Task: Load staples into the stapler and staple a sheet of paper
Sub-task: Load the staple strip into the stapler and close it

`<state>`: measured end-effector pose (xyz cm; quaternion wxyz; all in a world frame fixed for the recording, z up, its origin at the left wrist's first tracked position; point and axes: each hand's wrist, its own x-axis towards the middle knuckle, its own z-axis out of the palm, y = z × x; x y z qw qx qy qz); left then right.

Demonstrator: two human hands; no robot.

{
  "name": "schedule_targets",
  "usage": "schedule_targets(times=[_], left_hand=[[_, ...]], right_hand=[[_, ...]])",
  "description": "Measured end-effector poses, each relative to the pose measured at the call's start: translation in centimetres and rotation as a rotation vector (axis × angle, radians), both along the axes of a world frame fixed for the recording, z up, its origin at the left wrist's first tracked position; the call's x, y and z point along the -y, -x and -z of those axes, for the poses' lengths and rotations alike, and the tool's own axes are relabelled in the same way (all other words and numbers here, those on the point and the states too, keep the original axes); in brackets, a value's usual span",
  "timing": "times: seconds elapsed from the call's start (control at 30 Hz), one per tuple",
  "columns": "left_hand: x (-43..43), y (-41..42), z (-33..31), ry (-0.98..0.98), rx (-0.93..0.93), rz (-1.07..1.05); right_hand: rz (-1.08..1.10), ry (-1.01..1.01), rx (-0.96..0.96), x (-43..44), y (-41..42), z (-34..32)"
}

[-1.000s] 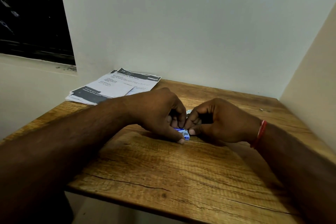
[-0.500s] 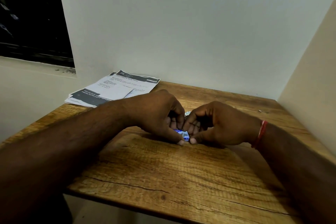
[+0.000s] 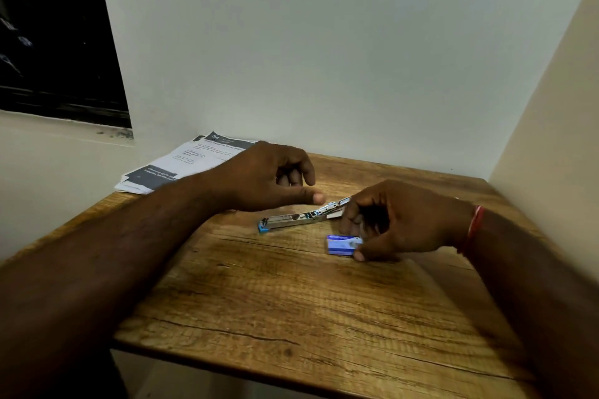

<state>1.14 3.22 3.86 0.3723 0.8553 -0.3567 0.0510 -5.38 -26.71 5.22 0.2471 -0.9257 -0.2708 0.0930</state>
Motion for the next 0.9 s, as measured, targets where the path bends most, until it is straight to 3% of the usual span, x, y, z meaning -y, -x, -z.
schedule_targets(times=[0.17, 0.33, 0.63, 0.9], left_hand=[[-0.6, -0.7, 0.4, 0.028, -0.007, -0.042], [-0.6, -0.7, 0.8, -0.021, 0.028, -0.060], [-1.1, -1.6, 1.2, -0.054, 0.032, -0.085], [-1.0, -1.5, 1.3, -0.081, -0.023, -0.047]], right_hand=[[0.296, 0.274, 0.005, 6.0, -1.7, -1.4], [0.461, 0.248, 0.044, 8.8, -3.0, -0.6], [0.495, 0.291, 0.118, 8.3, -3.4, -0.2], [0.289, -0.075, 0.274, 1.9, -1.8, 0.7]])
